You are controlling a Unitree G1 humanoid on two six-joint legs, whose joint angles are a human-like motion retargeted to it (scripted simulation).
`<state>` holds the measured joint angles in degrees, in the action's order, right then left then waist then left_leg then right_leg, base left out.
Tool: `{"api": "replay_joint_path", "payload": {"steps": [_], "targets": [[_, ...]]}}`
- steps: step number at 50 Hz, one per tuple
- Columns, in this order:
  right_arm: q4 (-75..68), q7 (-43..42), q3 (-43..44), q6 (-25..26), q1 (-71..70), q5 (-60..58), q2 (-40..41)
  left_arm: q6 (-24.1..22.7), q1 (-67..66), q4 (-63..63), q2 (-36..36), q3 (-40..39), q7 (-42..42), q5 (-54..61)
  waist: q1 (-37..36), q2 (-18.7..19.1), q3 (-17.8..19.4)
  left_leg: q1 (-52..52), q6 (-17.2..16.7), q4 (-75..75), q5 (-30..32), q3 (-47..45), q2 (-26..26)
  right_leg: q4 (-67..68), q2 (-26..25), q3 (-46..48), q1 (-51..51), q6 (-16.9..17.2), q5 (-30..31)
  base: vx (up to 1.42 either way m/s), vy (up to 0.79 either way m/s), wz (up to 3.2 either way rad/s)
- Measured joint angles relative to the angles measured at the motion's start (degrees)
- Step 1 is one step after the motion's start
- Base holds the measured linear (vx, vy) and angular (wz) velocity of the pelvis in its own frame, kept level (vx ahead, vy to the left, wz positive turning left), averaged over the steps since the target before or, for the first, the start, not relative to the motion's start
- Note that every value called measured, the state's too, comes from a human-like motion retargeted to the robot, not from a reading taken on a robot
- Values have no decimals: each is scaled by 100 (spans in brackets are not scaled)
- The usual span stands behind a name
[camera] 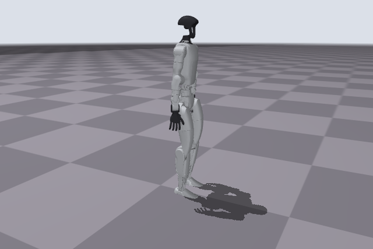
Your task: Upper body actions
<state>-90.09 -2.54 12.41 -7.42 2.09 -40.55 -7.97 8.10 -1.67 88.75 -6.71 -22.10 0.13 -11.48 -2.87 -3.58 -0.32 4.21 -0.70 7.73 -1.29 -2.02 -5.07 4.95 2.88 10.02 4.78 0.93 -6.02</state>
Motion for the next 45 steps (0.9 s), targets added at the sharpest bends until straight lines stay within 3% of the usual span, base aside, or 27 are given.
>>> {"api": "replay_joint_path", "payload": {"steps": [3,6,10,15,20,24,28,30,35,40,45], "targets": [[22,27,34,-35,1,80,-38,5,-18,106,27,41,-24,8,281,154,-64,-212,314,-308,-198,-662,69,29,-43,-87,127,63,141,-2,22,-63],[29,51,-66,-56,-50,183,-50,42,-28,194,67,-12,-113,28,677,293,-83,-369,341,-567,-149,-1087,131,31,-157,-156,280,27,359,-9,18,-86],[-39,14,-226,-146,-243,356,39,-5,-7,99,-6,5,-229,53,738,350,62,-439,441,-703,-180,-1746,248,190,-272,-118,581,-314,313,-25,9,-194],[-56,5,-314,-132,-148,205,20,89,-29,133,-148,78,-171,-104,651,394,31,-627,498,-850,-332,-2576,353,-3,228,2095,358,-222,-181,-16,-2,-210],[-183,29,-200,-112,-200,278,-56,102,-161,15,-95,-68,-384,1,559,420,-156,-717,477,-1008,-525,-3487,383,34,460,4005,176,36,-151,-17,-10,-245],[-191,73,-155,-134,-291,448,-100,29,-265,-64,-20,-144,-378,-12,653,459,-249,-785,382,-1077,-682,-4157,403,90,409,4657,-10,128,-57,-18,-16,-218],[-228,88,-117,-123,-325,530,-132,25,-308,-27,30,-107,-358,-95,721,490,-344,-873,243,-1112,-822,-4714,376,168,335,4574,-158,176,37,-12,-15,-189],[-278,90,-117,-94,-312,535,-156,35,-316,19,53,-97,-353,-131,729,475,-435,-896,168,-1122,-885,-4951,313,165,312,4346,-206,453,-19,-4,-19,-167],[-490,101,-34,69,-205,547,-191,111,-297,103,97,-40,-408,-169,659,582,-642,-1011,-117,-1109,-909,-5672,404,-119,29,3480,69,215,61,3,-20,-130],[-425,79,39,63,-89,665,-154,-70,-198,-46,105,137,-375,-77,1186,712,-484,-1176,-267,-969,-848,-5719,575,-485,-307,3309,-21,-4,65,0,-22,-30],[-485,73,7,139,5,612,-158,-19,-191,-202,78,116,-177,-267,1137,678,-511,-1365,-409,-774,-596,-5983,691,-535,-393,2973,11,-137,24,7,-16,-69]]}}
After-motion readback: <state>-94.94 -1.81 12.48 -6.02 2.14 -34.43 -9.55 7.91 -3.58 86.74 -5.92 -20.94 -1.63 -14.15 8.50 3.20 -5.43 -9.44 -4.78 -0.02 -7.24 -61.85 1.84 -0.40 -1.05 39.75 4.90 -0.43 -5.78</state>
